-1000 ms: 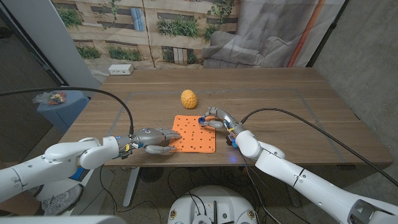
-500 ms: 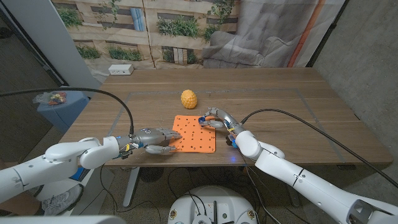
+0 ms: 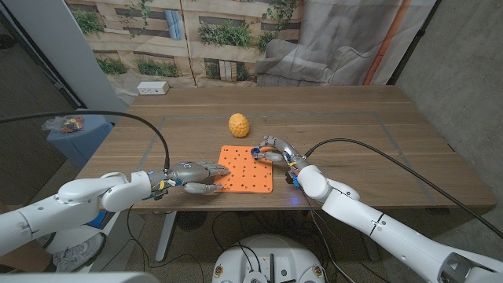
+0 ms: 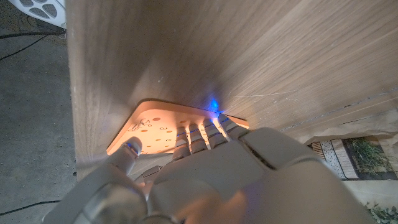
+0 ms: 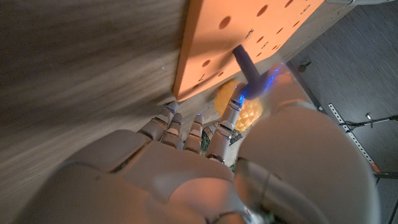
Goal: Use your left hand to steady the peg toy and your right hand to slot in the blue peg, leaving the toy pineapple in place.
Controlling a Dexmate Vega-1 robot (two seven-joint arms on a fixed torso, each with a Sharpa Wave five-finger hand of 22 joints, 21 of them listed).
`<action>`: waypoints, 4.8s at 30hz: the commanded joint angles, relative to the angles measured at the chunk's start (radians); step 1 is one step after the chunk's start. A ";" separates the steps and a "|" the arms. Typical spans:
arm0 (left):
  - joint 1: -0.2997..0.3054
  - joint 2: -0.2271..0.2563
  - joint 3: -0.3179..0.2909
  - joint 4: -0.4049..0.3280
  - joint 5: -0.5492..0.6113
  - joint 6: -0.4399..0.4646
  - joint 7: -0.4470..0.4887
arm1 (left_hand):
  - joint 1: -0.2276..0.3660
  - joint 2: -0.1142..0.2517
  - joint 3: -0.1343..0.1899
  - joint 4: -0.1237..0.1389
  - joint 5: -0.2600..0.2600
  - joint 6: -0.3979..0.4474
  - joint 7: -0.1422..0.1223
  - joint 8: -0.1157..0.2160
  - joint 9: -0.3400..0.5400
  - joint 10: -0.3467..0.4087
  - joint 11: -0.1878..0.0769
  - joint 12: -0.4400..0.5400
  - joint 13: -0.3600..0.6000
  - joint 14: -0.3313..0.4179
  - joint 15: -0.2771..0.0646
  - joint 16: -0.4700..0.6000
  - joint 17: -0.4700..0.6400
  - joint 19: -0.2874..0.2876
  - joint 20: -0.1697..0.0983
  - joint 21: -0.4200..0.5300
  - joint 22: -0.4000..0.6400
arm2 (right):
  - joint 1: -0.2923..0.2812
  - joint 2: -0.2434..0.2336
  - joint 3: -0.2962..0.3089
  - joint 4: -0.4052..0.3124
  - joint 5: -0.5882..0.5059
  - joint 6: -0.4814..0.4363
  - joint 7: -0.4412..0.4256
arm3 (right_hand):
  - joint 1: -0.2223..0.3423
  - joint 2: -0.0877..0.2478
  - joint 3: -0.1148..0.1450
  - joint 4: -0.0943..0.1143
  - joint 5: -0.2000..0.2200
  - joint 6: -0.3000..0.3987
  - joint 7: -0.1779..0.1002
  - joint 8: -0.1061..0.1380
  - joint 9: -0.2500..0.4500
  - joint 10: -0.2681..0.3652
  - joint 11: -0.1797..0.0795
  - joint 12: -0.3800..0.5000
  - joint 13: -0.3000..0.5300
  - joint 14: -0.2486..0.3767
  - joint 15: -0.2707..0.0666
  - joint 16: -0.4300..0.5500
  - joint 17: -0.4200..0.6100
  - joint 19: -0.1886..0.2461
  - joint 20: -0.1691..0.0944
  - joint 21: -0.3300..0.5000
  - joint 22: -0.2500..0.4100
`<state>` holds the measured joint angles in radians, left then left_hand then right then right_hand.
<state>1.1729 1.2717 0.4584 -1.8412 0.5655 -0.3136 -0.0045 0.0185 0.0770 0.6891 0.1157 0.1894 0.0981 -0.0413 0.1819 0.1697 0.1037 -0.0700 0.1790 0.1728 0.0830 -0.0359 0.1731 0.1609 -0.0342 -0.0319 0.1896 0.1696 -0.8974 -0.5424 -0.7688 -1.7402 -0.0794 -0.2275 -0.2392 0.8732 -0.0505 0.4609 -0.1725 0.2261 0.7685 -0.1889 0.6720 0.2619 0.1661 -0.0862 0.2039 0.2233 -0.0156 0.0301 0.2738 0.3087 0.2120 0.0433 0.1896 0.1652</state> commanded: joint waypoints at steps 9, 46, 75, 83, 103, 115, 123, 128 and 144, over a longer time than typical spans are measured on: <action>-0.020 -0.012 0.009 0.022 0.002 -0.018 -0.012 | 0.013 0.075 0.003 -0.007 -0.001 0.010 0.000 0.001 0.002 0.013 -0.004 0.007 -0.001 0.020 -0.058 0.004 0.004 0.008 -0.139 0.004 0.002 | 0.002 0.007 -0.003 0.004 0.023 -0.018 -0.007 | 0.056 0.020 0.012 -0.009 0.006 0.144 -0.036 0.024 0.001 0.002 -0.013 0.005 -0.001 0.001 -0.013 0.008 0.005 0.016 0.000 0.005 0.004; -0.052 -0.031 0.022 0.044 -0.004 -0.033 -0.040 | 0.018 0.076 0.011 -0.019 -0.002 0.010 0.000 0.001 0.003 0.014 -0.006 0.006 -0.001 0.023 -0.058 0.002 0.004 0.011 -0.138 0.004 0.002 | 0.009 0.000 -0.003 -0.019 0.088 -0.109 0.005 | 0.091 0.010 0.012 -0.006 0.005 0.157 -0.035 0.031 0.003 0.008 -0.019 0.008 -0.002 0.011 -0.021 0.013 0.008 0.029 -0.009 0.006 0.004; -0.067 -0.037 0.028 0.053 0.002 -0.049 -0.049 | 0.021 0.075 0.017 -0.029 -0.003 0.011 -0.002 0.001 0.003 0.016 -0.008 0.006 -0.001 0.024 -0.059 0.002 0.004 0.014 -0.139 0.004 0.002 | 0.042 0.007 -0.034 -0.012 0.091 -0.173 0.012 | 0.104 0.003 0.006 -0.002 0.001 0.164 -0.034 0.037 0.006 0.017 -0.019 0.011 -0.002 0.021 -0.021 0.018 0.011 0.042 -0.013 0.006 0.004; -0.065 -0.038 0.028 0.051 0.001 -0.047 -0.050 | 0.021 0.075 0.019 -0.031 -0.003 0.011 -0.002 0.001 0.003 0.017 -0.009 0.006 -0.001 0.025 -0.059 0.002 0.004 0.014 -0.138 0.004 0.002 | 0.043 0.010 -0.034 -0.016 0.101 -0.197 0.010 | 0.105 0.002 0.004 -0.001 0.000 0.166 -0.035 0.038 0.006 0.018 -0.021 0.012 -0.002 0.021 -0.023 0.018 0.012 0.044 -0.013 0.006 0.004; -0.066 -0.040 0.030 0.048 -0.001 -0.044 -0.058 | 0.022 0.076 0.023 -0.036 -0.004 0.012 -0.002 0.001 0.003 0.017 -0.010 0.006 -0.001 0.028 -0.060 0.002 0.004 0.015 -0.138 0.003 0.002 | 0.044 0.004 -0.035 -0.031 0.131 -0.233 0.000 | 0.123 0.001 0.003 -0.004 -0.001 0.179 -0.036 0.047 0.009 0.030 -0.027 0.015 -0.002 0.026 -0.028 0.022 0.015 0.051 -0.021 0.006 0.004; -0.073 -0.047 0.035 0.054 -0.002 -0.048 -0.064 | 0.021 0.076 0.025 -0.038 -0.005 0.012 -0.002 0.001 0.003 0.019 -0.010 0.007 0.000 0.030 -0.059 0.003 0.004 0.018 -0.139 0.004 0.002 | 0.057 -0.003 -0.047 -0.030 0.129 -0.237 0.016 | 0.140 -0.001 0.001 -0.006 -0.003 0.182 -0.036 0.054 0.013 0.027 -0.034 0.013 -0.002 0.020 -0.038 0.021 0.017 0.040 -0.035 0.001 0.004; -0.078 -0.050 0.037 0.058 -0.001 -0.051 -0.068 | 0.021 0.076 0.026 -0.039 -0.005 0.012 -0.002 0.001 0.003 0.019 -0.010 0.006 0.000 0.031 -0.059 0.003 0.004 0.018 -0.138 0.004 0.002 | 0.065 -0.005 -0.054 -0.026 0.124 -0.232 0.020 | 0.149 0.000 0.000 -0.006 -0.004 0.179 -0.035 0.055 0.014 0.025 -0.035 0.012 -0.002 0.019 -0.038 0.021 0.018 0.040 -0.037 0.001 0.004; -0.080 -0.051 0.039 0.062 -0.003 -0.054 -0.070 | 0.020 0.076 0.026 -0.039 -0.005 0.011 -0.002 0.001 0.003 0.019 -0.010 0.006 0.000 0.032 -0.059 0.003 0.004 0.019 -0.138 0.004 0.002 | 0.063 -0.007 -0.055 -0.025 0.116 -0.215 0.016 | 0.150 -0.002 -0.001 -0.005 -0.005 0.178 -0.034 0.055 0.015 0.026 -0.034 0.012 -0.002 0.019 -0.034 0.021 0.018 0.040 -0.036 0.001 0.004; -0.087 -0.053 0.041 0.067 0.001 -0.060 -0.071 | 0.019 0.076 0.028 -0.040 -0.005 0.011 -0.002 0.001 0.003 0.023 -0.009 0.008 0.000 0.037 -0.056 0.004 0.005 0.022 -0.136 0.005 0.002 | 0.041 -0.004 -0.036 -0.009 0.118 -0.143 -0.001 | 0.147 -0.003 -0.011 0.005 -0.010 0.135 -0.032 0.041 0.015 0.011 -0.023 0.006 -0.002 0.013 -0.024 0.018 0.019 0.037 -0.024 0.000 0.004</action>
<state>1.0886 1.2198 0.4980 -1.7763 0.5657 -0.3722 -0.0709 0.0329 0.0809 0.7150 0.0784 0.1847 0.0980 -0.0412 0.1777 0.1699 0.1087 -0.0789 0.1780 0.1689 0.0912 -0.0451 0.1675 0.1607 -0.0198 -0.0356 0.1896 0.1696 -0.8460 -0.5470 -0.8169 -1.7570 0.0397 -0.4217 -0.2281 0.9811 -0.0851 0.4527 -0.1708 0.2178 0.7848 -0.1726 0.6767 0.2570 0.1841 -0.1106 0.2119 0.2187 0.0022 0.0015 0.2891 0.3226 0.2506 -0.0004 0.1845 0.1655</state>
